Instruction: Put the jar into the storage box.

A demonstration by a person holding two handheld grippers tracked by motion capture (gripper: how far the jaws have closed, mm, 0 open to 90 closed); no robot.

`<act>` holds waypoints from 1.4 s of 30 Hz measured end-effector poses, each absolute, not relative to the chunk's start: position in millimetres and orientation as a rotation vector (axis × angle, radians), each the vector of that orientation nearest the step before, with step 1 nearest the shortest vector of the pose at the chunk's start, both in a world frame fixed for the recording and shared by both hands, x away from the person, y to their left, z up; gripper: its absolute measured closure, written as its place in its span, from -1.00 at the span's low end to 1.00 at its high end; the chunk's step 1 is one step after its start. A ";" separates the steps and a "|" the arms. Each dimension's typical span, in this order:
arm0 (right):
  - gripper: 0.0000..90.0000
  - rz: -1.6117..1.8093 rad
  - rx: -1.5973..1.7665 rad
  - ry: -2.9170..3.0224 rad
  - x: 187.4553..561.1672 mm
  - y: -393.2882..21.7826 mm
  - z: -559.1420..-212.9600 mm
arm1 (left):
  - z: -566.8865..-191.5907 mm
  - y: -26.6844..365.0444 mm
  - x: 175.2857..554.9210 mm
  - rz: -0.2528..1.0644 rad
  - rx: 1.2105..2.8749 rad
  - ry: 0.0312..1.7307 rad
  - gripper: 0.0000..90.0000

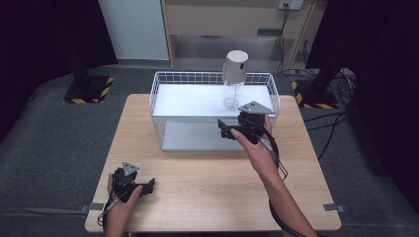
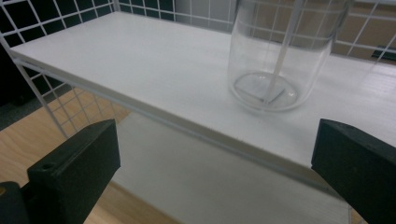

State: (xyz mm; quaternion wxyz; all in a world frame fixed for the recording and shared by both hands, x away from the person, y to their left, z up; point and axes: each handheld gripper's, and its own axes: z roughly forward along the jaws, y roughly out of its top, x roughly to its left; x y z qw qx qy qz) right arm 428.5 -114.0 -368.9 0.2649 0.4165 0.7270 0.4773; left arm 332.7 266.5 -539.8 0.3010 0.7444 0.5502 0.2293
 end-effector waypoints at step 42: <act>-0.95 1.181 1.236 2.130 392.4 -125.6 -468.6 | -539.8 266.5 332.7 0.609 1.975 1.460 -1.00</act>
